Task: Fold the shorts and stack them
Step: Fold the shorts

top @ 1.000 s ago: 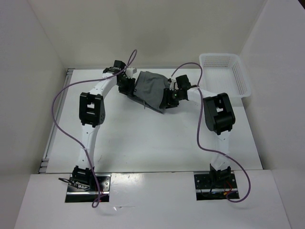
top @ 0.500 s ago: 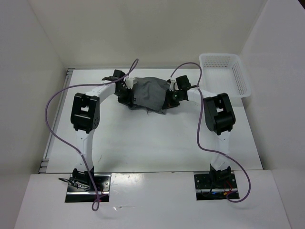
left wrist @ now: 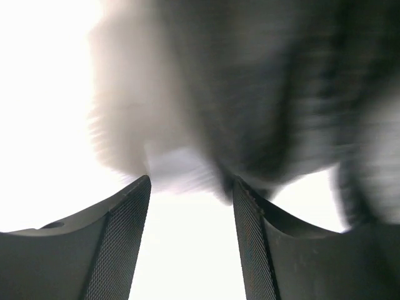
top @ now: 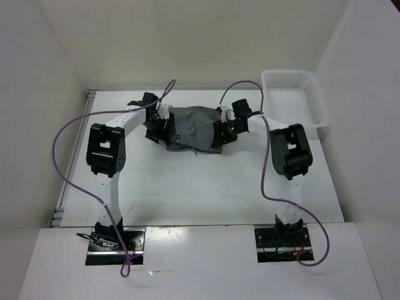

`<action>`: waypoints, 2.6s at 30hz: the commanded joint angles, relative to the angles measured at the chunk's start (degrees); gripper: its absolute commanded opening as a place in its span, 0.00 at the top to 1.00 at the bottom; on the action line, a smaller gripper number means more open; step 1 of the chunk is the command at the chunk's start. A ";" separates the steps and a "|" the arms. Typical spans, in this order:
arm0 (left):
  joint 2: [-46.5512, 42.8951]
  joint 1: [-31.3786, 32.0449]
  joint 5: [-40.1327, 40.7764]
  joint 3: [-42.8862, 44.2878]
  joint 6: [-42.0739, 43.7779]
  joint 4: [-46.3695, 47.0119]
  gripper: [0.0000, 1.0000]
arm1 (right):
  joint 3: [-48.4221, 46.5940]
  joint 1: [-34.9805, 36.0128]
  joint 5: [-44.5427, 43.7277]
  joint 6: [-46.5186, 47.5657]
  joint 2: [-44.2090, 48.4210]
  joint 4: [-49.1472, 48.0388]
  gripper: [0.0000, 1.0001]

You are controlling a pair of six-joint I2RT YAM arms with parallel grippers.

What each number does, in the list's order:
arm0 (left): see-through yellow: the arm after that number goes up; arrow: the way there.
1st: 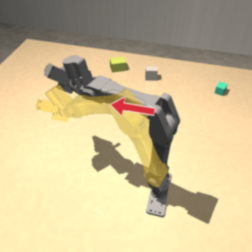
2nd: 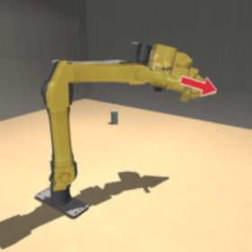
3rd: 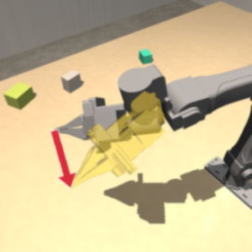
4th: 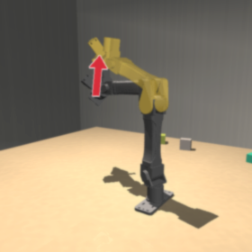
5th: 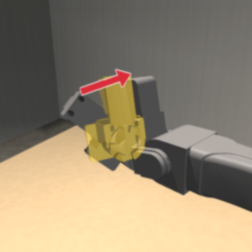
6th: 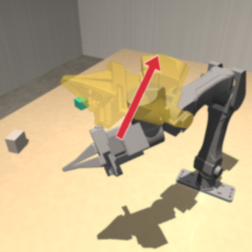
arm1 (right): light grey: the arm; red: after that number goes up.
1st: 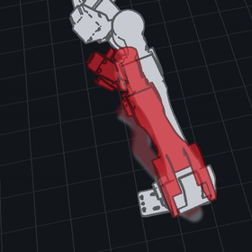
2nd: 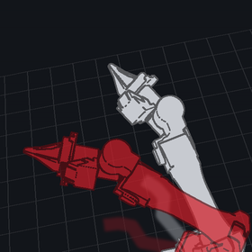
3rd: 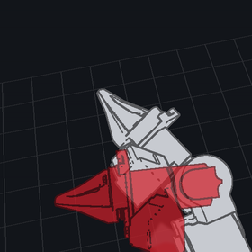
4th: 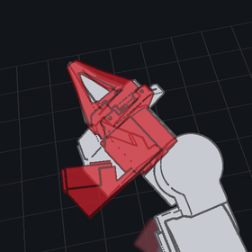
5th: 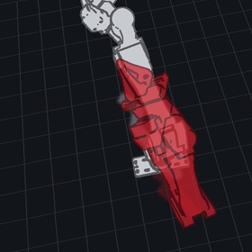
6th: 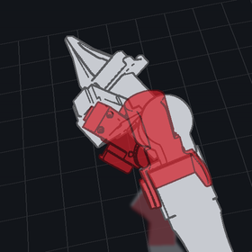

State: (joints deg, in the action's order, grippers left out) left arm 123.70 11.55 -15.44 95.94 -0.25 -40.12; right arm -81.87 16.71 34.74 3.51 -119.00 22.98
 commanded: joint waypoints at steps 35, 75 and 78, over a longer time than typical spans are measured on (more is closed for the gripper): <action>5.94 7.35 3.75 19.73 0.25 -7.26 0.33 | -29.22 -0.98 -6.87 -2.98 -12.65 -2.76 1.00; 1.20 3.40 12.88 26.58 0.25 -5.23 0.17 | -26.16 0.87 -29.90 2.63 7.28 -2.15 0.97; -1.60 1.02 19.01 25.44 0.25 -3.14 0.17 | -21.07 0.87 -32.97 6.32 12.90 -1.63 0.94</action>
State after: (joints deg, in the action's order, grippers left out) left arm 128.16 15.42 -2.94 120.14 -0.21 -44.95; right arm -106.50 16.93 5.39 4.54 -111.66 20.64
